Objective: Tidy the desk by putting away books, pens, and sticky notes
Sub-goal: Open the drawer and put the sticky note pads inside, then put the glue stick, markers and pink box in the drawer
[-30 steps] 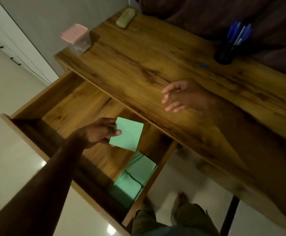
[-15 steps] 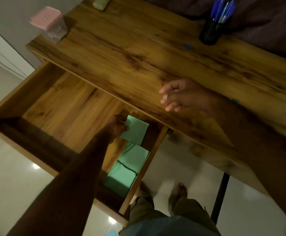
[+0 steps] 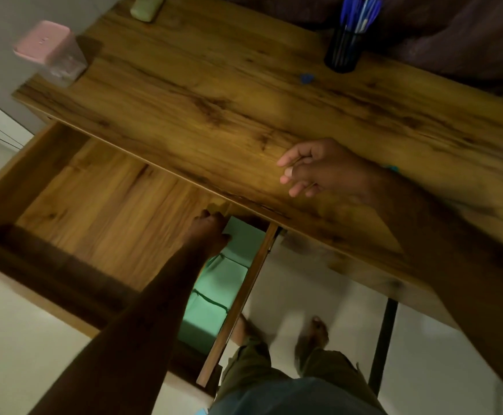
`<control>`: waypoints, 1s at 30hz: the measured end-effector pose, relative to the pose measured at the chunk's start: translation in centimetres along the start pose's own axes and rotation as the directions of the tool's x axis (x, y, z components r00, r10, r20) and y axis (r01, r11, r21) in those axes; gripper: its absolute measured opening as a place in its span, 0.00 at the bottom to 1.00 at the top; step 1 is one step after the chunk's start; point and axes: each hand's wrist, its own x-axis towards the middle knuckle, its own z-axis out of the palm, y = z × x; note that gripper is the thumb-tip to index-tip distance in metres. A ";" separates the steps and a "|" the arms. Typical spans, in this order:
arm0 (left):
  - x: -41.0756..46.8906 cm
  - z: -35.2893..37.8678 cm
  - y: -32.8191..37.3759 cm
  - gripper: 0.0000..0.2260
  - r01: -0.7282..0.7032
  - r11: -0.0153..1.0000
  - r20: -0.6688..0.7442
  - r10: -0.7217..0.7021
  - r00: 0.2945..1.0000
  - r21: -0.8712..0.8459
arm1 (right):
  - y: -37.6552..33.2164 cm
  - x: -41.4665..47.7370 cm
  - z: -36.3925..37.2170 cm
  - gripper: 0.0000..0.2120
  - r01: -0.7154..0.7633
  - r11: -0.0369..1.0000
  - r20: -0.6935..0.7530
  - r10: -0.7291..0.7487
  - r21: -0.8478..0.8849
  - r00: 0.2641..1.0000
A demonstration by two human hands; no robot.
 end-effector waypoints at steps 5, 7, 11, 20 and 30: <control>-2.4 -3.9 1.4 0.08 -0.041 0.998 0.019 0.042 0.999 -0.047 | 0.5 -0.3 -0.8 0.12 0.012 1.000 0.001 -0.012 -0.009 1.000; -3.8 -5.8 2.7 0.06 -0.044 0.989 0.139 0.065 0.988 -0.145 | 0.9 -0.3 -1.1 0.11 0.023 0.999 -0.007 -0.023 -0.023 1.000; -5.5 -9.6 6.6 0.04 -0.080 0.942 0.107 0.121 0.987 -0.326 | 1.8 -0.5 -2.2 0.11 0.082 0.995 -0.038 -0.085 -0.059 0.996; -3.7 -12.6 17.3 0.03 -0.282 0.920 -0.204 0.231 0.951 -0.272 | 6.3 -2.7 -7.8 0.15 0.164 0.986 -0.105 -0.166 -0.024 0.980; -1.4 -8.4 30.3 0.08 -0.425 0.879 -0.180 0.392 0.902 -0.218 | 15.3 -6.4 -16.5 0.16 0.108 0.994 -0.245 -0.106 -0.004 0.964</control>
